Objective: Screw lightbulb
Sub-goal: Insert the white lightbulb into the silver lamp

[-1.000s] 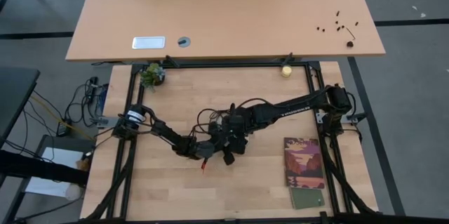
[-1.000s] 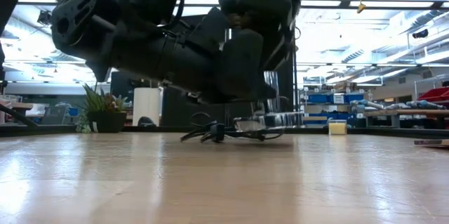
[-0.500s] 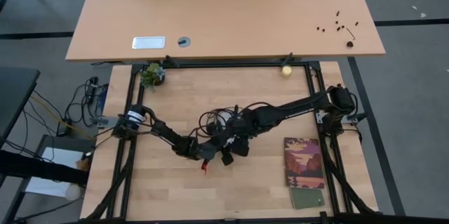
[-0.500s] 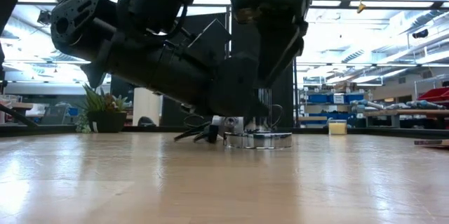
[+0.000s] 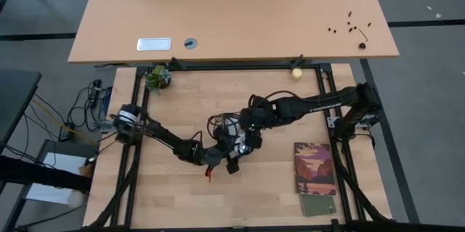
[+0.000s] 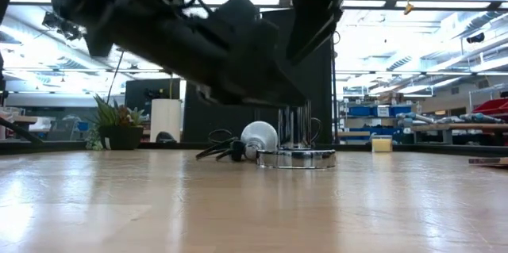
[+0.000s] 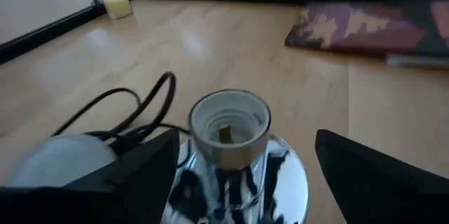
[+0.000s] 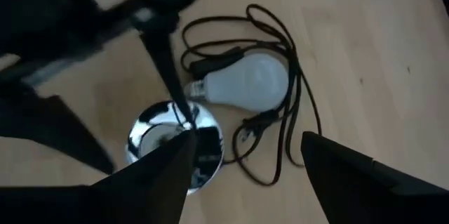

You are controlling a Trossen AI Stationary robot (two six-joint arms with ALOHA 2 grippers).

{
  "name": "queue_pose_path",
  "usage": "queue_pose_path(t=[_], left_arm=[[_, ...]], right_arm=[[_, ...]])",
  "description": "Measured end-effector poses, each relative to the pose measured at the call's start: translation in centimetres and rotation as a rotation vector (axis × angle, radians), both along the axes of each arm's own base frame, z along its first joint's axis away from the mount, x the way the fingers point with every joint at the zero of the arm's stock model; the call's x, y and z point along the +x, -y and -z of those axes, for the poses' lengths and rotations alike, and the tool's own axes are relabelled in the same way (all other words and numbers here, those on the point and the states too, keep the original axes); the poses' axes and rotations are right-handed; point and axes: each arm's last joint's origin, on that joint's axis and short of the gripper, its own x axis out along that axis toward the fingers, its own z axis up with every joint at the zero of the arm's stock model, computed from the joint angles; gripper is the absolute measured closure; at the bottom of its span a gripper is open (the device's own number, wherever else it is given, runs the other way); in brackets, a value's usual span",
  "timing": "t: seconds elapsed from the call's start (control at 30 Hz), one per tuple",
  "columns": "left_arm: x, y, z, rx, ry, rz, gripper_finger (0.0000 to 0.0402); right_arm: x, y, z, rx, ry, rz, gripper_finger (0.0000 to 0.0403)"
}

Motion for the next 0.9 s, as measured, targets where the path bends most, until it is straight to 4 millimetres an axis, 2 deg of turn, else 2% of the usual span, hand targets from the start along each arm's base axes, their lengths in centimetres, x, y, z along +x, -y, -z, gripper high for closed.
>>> queue_pose_path(t=[0.2,0.3,0.4,0.5,0.67,0.9], left_arm=[[-1.7,0.3,-2.3,0.013,-0.106,0.003,0.0078],[-2.9,0.2,-3.3,0.009,-0.152,-0.040,0.0089],[-3.4,0.2,-3.5,0.014,-0.167,-0.092,0.0101],[-3.2,-0.1,-3.1,-0.012,-0.153,-0.125,0.0112],[-2.0,-1.7,-1.3,-0.086,-0.120,-0.208,0.0121],[-0.9,-4.6,1.4,-0.131,-0.129,-0.320,0.0128]], right_arm=[[0.4,2.0,2.5,0.027,0.072,0.037,0.0130],[0.4,2.6,3.2,0.025,0.068,-0.080,0.0130],[0.5,3.2,3.2,-0.024,0.059,-0.221,0.0130],[0.5,4.5,3.1,-0.050,0.067,-0.244,0.0130],[0.3,7.1,3.2,-0.025,0.072,-0.213,0.0131],[0.4,7.4,3.1,-0.038,0.080,-0.266,0.0138]])
